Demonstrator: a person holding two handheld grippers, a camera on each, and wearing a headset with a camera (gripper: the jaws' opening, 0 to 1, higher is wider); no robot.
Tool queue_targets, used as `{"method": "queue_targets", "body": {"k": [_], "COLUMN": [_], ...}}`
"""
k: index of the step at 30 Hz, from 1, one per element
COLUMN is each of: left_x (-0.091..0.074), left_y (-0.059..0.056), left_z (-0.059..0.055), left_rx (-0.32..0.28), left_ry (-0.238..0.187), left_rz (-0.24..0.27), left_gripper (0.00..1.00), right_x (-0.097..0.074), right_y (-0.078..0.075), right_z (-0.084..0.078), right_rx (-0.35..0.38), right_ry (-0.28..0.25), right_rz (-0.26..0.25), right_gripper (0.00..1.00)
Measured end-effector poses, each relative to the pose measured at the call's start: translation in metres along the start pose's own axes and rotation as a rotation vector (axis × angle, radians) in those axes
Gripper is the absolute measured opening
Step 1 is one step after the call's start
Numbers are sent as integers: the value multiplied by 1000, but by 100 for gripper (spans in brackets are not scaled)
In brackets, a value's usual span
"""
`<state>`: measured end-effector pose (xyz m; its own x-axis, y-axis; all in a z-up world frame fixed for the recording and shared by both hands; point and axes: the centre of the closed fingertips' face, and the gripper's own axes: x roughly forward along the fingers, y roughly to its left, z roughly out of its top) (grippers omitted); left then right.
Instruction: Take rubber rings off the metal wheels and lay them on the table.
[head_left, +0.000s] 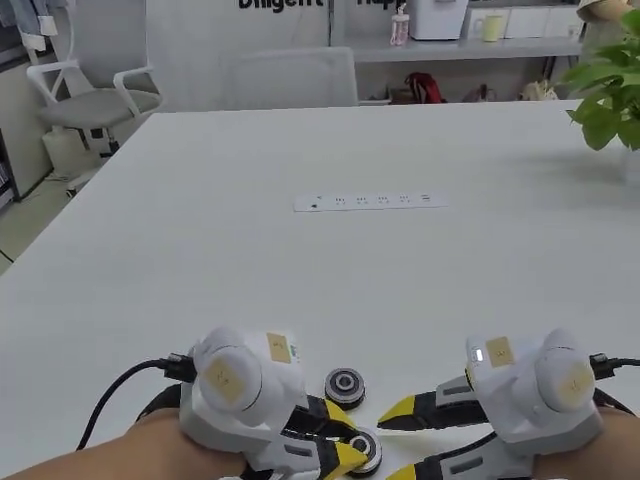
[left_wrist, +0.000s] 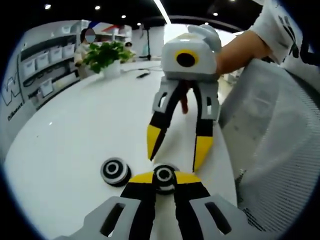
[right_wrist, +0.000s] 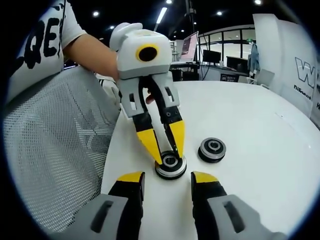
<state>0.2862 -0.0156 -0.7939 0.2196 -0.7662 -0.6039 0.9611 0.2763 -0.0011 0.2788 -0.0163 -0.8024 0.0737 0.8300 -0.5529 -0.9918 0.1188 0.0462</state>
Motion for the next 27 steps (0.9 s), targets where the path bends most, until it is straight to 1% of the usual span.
{"method": "queue_targets", "body": {"k": [5, 14, 27], "left_x": [-1, -1, -1], "left_y": [0, -1, -2], "left_z": [0, -1, -1], "left_rx": [-6, -4, -11], "left_ry": [-13, -8, -12], "left_rz": [10, 15, 18], "left_gripper": [14, 13, 13], "right_x": [0, 5, 6], "right_y": [-1, 2, 5], "right_z": [-1, 1, 1], "right_rx": [4, -2, 26], "right_ry": [1, 2, -5], "right_rz": [-1, 7, 9], "right_gripper": [34, 35, 35]}}
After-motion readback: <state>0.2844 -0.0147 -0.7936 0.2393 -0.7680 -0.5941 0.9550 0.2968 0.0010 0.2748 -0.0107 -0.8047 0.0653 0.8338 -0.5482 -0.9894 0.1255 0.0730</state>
